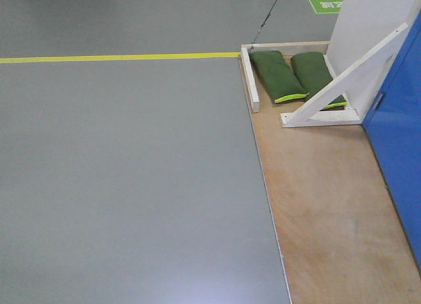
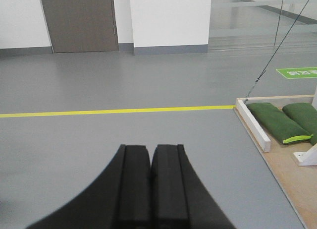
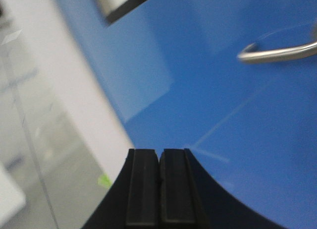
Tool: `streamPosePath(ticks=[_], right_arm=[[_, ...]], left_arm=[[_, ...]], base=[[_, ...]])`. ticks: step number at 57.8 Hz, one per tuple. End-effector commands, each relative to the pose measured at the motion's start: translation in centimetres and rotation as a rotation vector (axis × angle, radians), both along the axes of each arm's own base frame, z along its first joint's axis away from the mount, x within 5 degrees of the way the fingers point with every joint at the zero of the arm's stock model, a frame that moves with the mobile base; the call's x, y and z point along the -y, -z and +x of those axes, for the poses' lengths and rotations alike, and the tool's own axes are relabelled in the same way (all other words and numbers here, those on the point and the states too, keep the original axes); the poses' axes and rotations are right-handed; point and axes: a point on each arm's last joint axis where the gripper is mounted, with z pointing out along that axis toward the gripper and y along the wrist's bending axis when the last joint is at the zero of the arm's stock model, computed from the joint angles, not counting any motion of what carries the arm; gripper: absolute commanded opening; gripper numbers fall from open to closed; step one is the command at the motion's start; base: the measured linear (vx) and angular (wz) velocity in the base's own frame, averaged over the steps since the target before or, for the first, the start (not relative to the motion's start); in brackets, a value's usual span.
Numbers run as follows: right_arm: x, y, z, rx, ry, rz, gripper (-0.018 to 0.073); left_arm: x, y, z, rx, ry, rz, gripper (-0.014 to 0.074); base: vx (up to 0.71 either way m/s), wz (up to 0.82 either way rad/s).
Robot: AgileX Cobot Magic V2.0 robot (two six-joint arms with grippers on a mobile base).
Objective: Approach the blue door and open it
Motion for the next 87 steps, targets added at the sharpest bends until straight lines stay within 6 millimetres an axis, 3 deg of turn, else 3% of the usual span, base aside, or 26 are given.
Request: streamPosePath(ticks=[1, 16, 42, 51, 66, 87], right_arm=[[1.9, -3.5, -0.8, 0.209, 0.135, 0.013, 0.0008], [5.4, -7.7, -2.0, 0.402, 0.304, 0.066, 0.0008], [11.0, -12.4, 1.2, 0.483, 0.337, 0.024, 0.0008], [13.2, -13.1, 2.2, 0.486, 0.352, 0.018, 0.0008], [19.0, -13.6, -0.3, 0.477, 0.511, -0.008, 0.0008], [23.8, -13.9, 0.4, 0.466, 0.530, -0.001, 0.0008]], left_arm=[[0.1, -1.7, -0.1, 0.121, 0.004, 0.000, 0.0073], [0.1, -1.7, -0.1, 0.121, 0.004, 0.000, 0.0073], [0.1, -1.7, -0.1, 0.121, 0.004, 0.000, 0.0073], [0.1, -1.7, -0.1, 0.121, 0.004, 0.000, 0.0073], [0.1, -1.7, -0.1, 0.121, 0.004, 0.000, 0.0073], [0.1, -1.7, -0.1, 0.121, 0.004, 0.000, 0.0073]], base=[[0.00, -0.01], [0.00, 0.00], [0.00, 0.00], [0.00, 0.00], [0.00, 0.00], [0.00, 0.00]])
